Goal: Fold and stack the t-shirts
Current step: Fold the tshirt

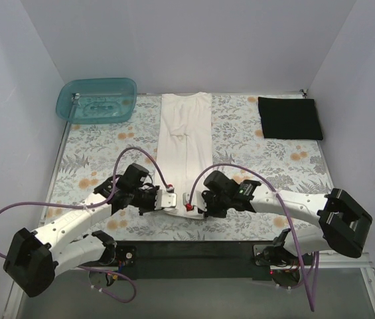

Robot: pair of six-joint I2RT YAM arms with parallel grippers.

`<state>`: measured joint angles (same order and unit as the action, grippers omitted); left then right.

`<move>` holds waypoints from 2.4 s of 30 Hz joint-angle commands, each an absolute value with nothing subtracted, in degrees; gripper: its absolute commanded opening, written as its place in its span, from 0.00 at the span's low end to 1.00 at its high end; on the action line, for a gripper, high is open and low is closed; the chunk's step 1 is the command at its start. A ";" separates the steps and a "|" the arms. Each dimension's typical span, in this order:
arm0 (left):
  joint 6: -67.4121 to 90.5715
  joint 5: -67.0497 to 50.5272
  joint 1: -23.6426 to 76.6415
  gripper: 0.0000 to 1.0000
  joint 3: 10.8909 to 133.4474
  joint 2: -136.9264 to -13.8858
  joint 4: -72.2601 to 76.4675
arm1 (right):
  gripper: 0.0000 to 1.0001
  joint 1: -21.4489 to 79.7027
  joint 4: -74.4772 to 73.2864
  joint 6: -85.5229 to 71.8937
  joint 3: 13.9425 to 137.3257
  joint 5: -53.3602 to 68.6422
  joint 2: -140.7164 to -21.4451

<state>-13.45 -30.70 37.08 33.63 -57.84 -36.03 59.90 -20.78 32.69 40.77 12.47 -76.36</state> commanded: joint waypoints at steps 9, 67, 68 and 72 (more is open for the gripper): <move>-19.95 -34.89 25.49 0.00 40.87 -67.32 -23.15 | 0.01 48.44 -18.91 50.00 47.10 13.09 -75.22; -13.37 -38.40 8.44 0.36 68.30 -98.81 -7.81 | 0.55 27.51 -17.29 60.48 78.76 18.98 -99.69; -12.84 -39.28 8.44 0.36 66.38 -97.75 -10.26 | 0.50 28.03 -18.01 59.42 77.44 19.85 -99.06; -10.37 -46.66 8.79 0.34 60.40 -90.73 -15.81 | 0.44 29.53 -22.75 54.59 74.80 22.93 -96.33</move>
<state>-12.93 -39.46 7.88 64.49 -96.57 -8.80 28.23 -16.93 59.64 77.21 18.63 -97.73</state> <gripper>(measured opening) 0.344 0.445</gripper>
